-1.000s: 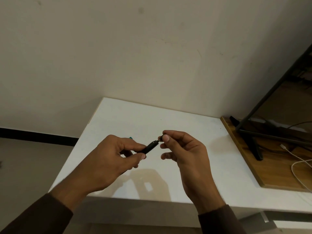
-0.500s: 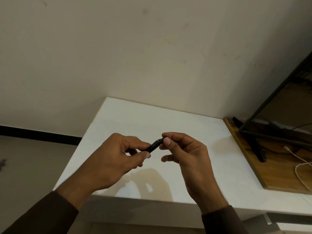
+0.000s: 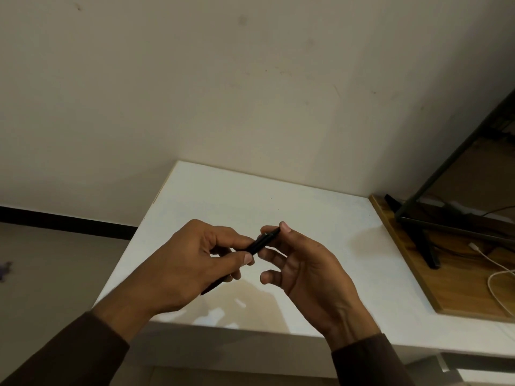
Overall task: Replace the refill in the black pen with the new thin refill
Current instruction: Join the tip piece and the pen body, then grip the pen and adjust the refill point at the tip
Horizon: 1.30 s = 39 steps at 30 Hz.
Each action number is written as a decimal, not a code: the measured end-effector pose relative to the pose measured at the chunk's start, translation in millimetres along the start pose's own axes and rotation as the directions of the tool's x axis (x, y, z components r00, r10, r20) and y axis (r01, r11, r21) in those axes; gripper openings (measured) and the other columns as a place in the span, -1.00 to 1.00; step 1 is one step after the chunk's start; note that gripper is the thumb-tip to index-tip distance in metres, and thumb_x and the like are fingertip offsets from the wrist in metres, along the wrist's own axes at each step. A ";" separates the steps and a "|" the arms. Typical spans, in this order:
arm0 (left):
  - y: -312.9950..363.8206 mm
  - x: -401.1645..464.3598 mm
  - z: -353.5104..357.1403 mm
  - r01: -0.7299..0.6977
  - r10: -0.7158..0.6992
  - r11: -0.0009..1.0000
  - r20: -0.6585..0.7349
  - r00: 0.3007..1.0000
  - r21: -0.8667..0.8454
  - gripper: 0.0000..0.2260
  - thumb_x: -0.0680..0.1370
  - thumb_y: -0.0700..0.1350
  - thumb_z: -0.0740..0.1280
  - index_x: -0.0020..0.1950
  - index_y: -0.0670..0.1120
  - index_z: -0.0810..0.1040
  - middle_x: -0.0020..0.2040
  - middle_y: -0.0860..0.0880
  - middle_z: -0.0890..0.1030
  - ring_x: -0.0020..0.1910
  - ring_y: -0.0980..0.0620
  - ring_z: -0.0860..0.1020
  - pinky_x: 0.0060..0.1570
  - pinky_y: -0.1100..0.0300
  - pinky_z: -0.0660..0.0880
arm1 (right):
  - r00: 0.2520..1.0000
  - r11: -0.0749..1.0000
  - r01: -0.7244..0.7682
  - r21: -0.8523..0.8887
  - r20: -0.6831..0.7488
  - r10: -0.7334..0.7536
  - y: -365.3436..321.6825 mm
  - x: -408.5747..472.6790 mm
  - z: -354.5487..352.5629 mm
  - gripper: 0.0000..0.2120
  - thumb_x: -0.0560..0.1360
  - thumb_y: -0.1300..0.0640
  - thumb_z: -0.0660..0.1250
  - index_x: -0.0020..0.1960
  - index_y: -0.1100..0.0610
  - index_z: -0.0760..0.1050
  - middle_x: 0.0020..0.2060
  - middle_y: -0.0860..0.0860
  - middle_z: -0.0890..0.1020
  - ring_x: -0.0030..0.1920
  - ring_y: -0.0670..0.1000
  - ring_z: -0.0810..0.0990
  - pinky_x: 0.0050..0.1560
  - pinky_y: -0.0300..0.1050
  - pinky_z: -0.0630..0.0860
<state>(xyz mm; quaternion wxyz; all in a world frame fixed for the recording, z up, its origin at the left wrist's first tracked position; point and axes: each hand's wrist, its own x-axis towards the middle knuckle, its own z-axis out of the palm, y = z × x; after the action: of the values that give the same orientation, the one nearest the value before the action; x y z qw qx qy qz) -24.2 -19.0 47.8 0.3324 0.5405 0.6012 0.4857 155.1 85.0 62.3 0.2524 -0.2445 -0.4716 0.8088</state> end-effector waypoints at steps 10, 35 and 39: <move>-0.2 2.3 2.5 -0.005 0.005 1.000 -0.029 1.000 -0.017 -0.81 0.57 -0.12 0.43 0.09 0.12 0.77 -0.17 0.15 0.73 -0.18 0.00 0.72 -0.02 0.06 0.71 | 0.999 0.999 0.039 -0.035 -0.016 -0.040 1.7 1.9 1.2 -0.72 0.57 0.04 0.40 0.06 0.26 0.68 -0.02 0.14 0.70 -0.02 0.10 0.66 -0.27 -0.04 0.61; -24.0 6.4 2.7 0.123 -0.125 0.992 -0.203 0.971 -0.024 -0.80 0.60 -0.03 0.38 0.18 0.08 0.71 -0.04 0.23 0.77 -0.06 0.21 0.73 -0.09 0.30 0.66 | 0.882 0.898 0.364 0.245 -0.402 -0.248 -10.4 22.6 -22.9 -0.57 0.66 -0.21 0.15 -0.10 0.14 0.45 -0.42 -0.01 0.31 -0.49 -0.04 0.26 -0.47 -0.15 0.30; -26.3 6.5 4.0 0.130 -0.131 0.991 -0.223 0.966 -0.020 -0.82 0.60 -0.04 0.38 0.16 0.09 0.72 -0.05 0.22 0.77 -0.07 0.20 0.73 -0.02 0.23 0.64 | 0.919 0.830 0.356 0.429 -0.321 -0.229 -13.2 19.3 -29.7 -0.57 0.61 -0.14 0.09 -0.24 0.15 0.41 -0.39 0.00 0.28 -0.46 -0.02 0.21 -0.42 -0.11 0.23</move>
<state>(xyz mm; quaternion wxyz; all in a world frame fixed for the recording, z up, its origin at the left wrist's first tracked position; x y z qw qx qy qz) -30.4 -10.2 22.5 0.2953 0.4408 0.6678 0.5221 161.7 122.0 58.0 0.4853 -0.2010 -0.2523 0.8127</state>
